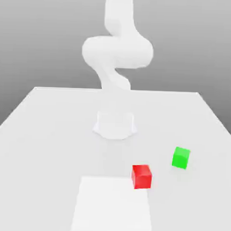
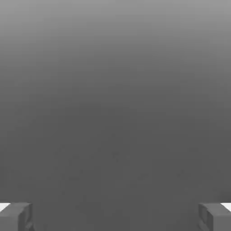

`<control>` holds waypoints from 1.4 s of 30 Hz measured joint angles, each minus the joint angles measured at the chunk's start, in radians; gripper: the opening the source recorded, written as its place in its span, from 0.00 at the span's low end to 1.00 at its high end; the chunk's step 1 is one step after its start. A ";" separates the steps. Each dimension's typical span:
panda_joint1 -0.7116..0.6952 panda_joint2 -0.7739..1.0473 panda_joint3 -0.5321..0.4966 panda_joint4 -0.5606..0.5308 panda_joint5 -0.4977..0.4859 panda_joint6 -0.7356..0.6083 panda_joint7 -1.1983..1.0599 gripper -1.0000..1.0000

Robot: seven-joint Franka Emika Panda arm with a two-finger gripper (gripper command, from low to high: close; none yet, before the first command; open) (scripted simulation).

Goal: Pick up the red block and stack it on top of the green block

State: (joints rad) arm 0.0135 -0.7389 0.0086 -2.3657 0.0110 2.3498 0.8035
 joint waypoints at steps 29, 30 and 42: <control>0.188 0.903 0.035 -0.535 -0.070 0.716 0.157 0.00; 0.199 0.920 0.022 -0.533 -0.077 0.730 0.162 0.00; 0.218 0.596 0.117 -0.581 0.061 0.456 0.201 0.00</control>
State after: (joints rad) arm 0.2315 -0.1430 0.1257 -2.9469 0.0723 2.8060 1.0046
